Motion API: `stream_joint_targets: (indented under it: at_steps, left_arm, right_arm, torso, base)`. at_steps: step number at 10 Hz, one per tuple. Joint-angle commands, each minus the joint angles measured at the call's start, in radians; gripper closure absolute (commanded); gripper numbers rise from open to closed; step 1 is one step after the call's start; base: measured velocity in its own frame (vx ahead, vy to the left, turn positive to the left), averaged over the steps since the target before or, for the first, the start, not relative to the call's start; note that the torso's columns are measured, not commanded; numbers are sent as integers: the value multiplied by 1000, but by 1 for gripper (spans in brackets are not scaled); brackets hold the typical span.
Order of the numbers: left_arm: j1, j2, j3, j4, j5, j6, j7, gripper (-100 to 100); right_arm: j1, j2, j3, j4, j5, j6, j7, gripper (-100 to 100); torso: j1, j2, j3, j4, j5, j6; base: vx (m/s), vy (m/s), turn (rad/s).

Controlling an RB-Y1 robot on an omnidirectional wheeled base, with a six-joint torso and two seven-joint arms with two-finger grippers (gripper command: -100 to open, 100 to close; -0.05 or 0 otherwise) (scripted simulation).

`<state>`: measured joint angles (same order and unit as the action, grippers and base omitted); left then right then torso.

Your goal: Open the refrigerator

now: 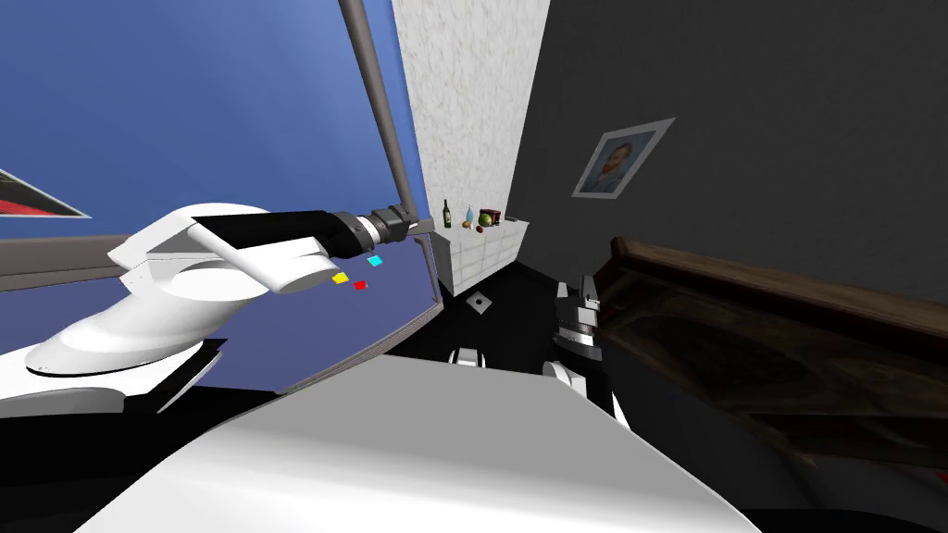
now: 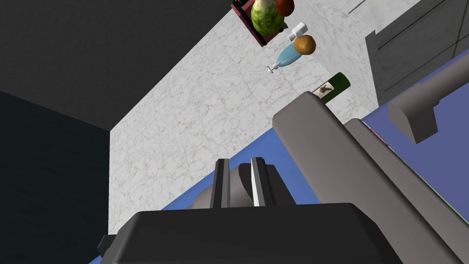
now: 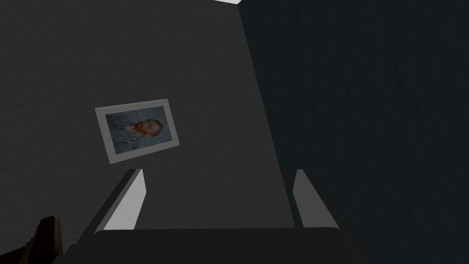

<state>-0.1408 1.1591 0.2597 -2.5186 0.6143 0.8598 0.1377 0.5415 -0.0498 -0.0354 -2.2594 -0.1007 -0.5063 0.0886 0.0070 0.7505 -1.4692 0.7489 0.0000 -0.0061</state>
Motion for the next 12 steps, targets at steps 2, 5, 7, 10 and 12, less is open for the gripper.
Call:
stream_joint_targets:
  at_steps: [2,5,7,10,12]
  left_arm:
    - [39,20,25,-97,35,-29,28,100]
    - [10,18,-23,-89,41,-47,19,100]
    - [1,24,-32,-89,55,-64,14,100]
    - [-17,35,-49,-90,82,-97,5,100]
    - [-27,40,-58,-91,96,-114,1,100]
  right_arm:
    - [0,0,0,0,0,0,0,0]
    - [0,0,0,0,0,0,0,0]
    - [0,0,0,0,0,0,0,0]
    - [0,0,0,0,0,0,0,0]
    - [0,0,0,0,0,0,0,0]
  torso:
    - [-2,-4,-2,-3,1,1]
    - [-4,-10,-6,-7,0,5]
    - [0,-7,-3,-7,3,1]
    - [3,-8,-5,-5,3,-1]
    - [1,-1,0,-5,3,2]
  base:
    - [-228,7,7]
    - [-216,45,-103]
    - [-285,73,-103]
    - [-290,63,-103]
    - [-321,57,-106]
